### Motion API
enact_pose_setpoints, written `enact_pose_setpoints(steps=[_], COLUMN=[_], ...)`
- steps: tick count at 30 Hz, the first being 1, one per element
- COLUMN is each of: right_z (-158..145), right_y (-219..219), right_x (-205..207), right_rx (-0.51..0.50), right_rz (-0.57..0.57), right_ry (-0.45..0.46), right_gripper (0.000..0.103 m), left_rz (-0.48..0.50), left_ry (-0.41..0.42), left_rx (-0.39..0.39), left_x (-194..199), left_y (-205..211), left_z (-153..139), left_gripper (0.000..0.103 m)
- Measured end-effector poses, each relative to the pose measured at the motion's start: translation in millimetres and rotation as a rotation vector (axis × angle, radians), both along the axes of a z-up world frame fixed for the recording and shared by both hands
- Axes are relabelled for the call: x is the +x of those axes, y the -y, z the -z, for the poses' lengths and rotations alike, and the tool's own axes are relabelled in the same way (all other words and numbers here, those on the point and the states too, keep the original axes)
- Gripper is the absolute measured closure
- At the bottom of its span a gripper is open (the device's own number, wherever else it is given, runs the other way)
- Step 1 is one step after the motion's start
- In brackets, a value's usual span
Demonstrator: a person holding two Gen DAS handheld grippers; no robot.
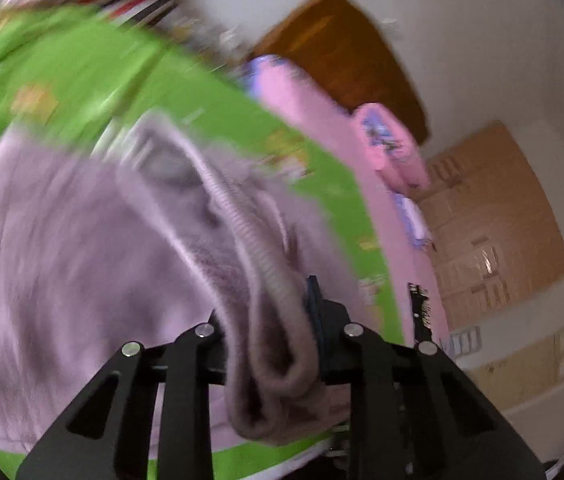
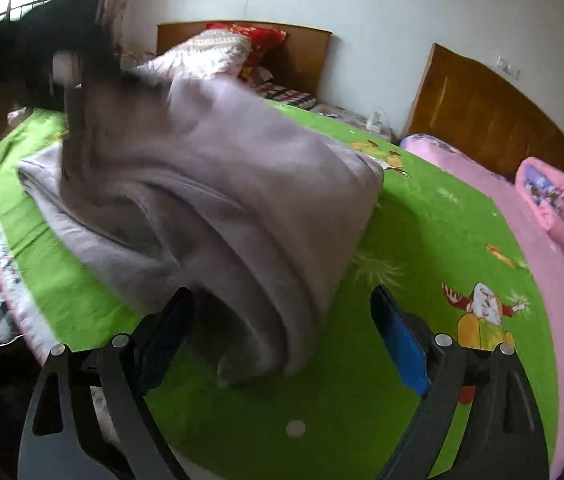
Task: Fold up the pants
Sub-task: 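Fold the lifted edge over the bundle with the right gripper while the left gripper holds the cuffs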
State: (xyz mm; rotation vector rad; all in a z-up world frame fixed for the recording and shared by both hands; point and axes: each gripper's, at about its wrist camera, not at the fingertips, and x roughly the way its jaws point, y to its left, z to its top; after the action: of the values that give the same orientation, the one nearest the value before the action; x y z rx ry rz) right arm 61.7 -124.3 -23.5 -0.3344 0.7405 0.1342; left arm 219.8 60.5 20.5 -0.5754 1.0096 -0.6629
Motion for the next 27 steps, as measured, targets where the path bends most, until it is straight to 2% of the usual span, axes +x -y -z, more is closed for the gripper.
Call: enact_pose_setpoints(steps=[2,5,8,10,12,14,16,18,19,20,21,24,27], right_z=[3,6,6,5,4,3,7,12,12,12,12,11,11], right_y=[-2,-3,-4,-2,2,3,0,-2,-1,1,2,4,5], right_x=[3,5,5,4,0,-4,-2,2,3,5,4,6,5], right_rx=[-0.026,-0.045,-0.070,-0.099,-0.103,-0.100,-0.108,-0.104,-0.103,-0.105,-0.099,-0.088,-0.078], right_rz=[0.028,0.050,0.069,0.087,0.091,0.066,0.028,0.004,0.002,-0.003,-0.009,-0.004,-0.005], right_ry=[0.000,-0.015,-0.015,-0.005,0.011,0.038,0.032,0.020,0.023,0.020,0.014,0.007,0.007], right_gripper=[0.017,0.017,0.017,0.017,0.015,0.015,0.015,0.014,0.012,0.012,0.012,0.012,0.012], left_rz=[0.073,0.157,0.180,0.131,0.029,-0.073,-0.220,-0.303,-0.325,-0.335,-0.344,-0.355,-0.350], left_ry=[0.065,0.134,0.187,0.200,0.203,0.171,0.052,-0.093,-0.134,-0.103,-0.075,-0.030,-0.048], left_rx=[-0.011,-0.013,-0.017,-0.055,-0.087,-0.107,-0.103,-0.118,-0.151,-0.232,-0.278,-0.182,-0.164], left_x=[13,21,17,10,-2,-17,-34,-44,-49,-54,-59,-56,-57], left_y=[24,58,62,32,-21,-75,-132,-160,-166,-170,-172,-162,-161], left_z=[-44,-90,-110,-106,-89,-57,8,77,108,119,123,108,100], left_gripper=[0.079,0.080,0.082,0.082,0.082,0.082,0.082,0.082,0.082,0.082,0.082,0.081,0.081])
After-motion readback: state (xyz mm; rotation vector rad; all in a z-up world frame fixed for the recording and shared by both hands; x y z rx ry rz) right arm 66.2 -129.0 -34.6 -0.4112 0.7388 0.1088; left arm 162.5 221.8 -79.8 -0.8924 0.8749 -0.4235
